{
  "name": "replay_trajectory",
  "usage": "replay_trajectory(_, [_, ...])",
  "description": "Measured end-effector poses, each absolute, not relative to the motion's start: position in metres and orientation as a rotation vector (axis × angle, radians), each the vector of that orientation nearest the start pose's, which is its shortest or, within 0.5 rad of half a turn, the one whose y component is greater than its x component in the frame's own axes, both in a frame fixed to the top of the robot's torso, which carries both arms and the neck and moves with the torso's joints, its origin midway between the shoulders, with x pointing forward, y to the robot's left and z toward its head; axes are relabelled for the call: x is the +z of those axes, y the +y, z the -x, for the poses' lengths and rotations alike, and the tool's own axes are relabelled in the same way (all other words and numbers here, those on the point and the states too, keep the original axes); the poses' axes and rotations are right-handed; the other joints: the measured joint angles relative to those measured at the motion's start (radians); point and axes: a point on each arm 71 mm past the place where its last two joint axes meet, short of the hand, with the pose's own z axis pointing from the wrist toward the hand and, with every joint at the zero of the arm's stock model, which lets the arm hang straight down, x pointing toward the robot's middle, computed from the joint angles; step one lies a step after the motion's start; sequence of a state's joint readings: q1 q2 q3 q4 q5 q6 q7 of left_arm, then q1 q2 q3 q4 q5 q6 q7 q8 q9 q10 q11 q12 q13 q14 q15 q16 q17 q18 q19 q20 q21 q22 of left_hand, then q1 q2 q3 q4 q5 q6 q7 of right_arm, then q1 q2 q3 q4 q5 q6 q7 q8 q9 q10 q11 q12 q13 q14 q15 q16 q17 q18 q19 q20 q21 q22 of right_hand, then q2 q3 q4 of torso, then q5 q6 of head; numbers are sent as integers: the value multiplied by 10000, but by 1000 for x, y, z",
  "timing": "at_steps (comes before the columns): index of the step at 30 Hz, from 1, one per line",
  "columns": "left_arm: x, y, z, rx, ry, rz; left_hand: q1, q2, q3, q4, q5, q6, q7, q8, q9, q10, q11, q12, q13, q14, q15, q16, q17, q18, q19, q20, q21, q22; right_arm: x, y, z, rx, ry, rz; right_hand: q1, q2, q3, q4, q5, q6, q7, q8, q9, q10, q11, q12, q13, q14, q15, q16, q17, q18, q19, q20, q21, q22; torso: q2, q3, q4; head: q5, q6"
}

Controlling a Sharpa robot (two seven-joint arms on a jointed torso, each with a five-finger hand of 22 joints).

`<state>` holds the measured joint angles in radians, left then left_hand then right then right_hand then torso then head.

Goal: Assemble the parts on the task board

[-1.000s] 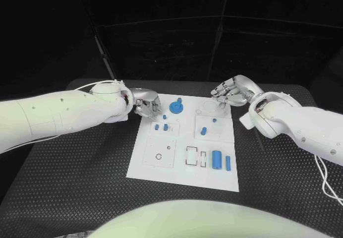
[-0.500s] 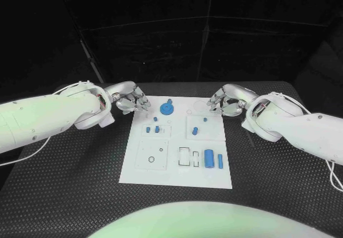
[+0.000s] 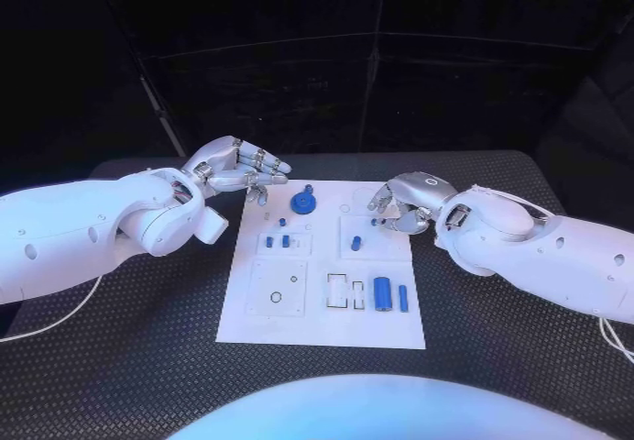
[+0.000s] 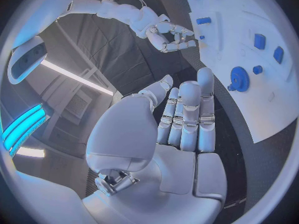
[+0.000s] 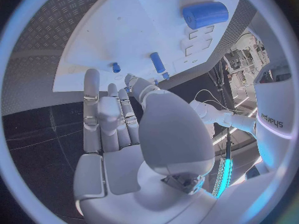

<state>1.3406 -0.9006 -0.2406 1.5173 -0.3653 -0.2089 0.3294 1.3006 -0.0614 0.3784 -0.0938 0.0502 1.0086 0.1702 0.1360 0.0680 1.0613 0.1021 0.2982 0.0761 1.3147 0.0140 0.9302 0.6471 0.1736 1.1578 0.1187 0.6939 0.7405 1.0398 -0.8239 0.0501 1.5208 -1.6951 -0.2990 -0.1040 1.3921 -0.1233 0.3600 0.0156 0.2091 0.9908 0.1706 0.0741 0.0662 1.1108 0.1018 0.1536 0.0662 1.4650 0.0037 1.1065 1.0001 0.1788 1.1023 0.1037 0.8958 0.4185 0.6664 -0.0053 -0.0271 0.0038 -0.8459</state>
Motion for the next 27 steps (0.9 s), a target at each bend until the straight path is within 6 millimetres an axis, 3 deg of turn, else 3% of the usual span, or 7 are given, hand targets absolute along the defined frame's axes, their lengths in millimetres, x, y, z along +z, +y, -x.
replay_trajectory(4, [-182,230,-480,-14087,16696,7191,0,0,0,0,0,33,33,0,0,0,0,0,-7,-195,20,-531,-590,42,-85,-8,-223,-161,-228,-181,-464,5885,16563,3341,0,0,119,-42,0,0,0,0,12,1,0,0,0,0,0,336,287,0,-57,15,149,103,11,1,-11,21,21])
replay_trajectory(27, [-179,230,-480,-14891,15928,8257,0,0,28,27,0,32,32,0,2,-35,35,0,-6,-300,56,-713,-752,42,-155,-8,-405,-312,-240,-175,-470,5077,16828,3886,0,0,531,-126,0,197,8,2,32,1,0,0,-1,0,-1,1134,968,1,-177,35,622,428,4,12,-28,57,-8])
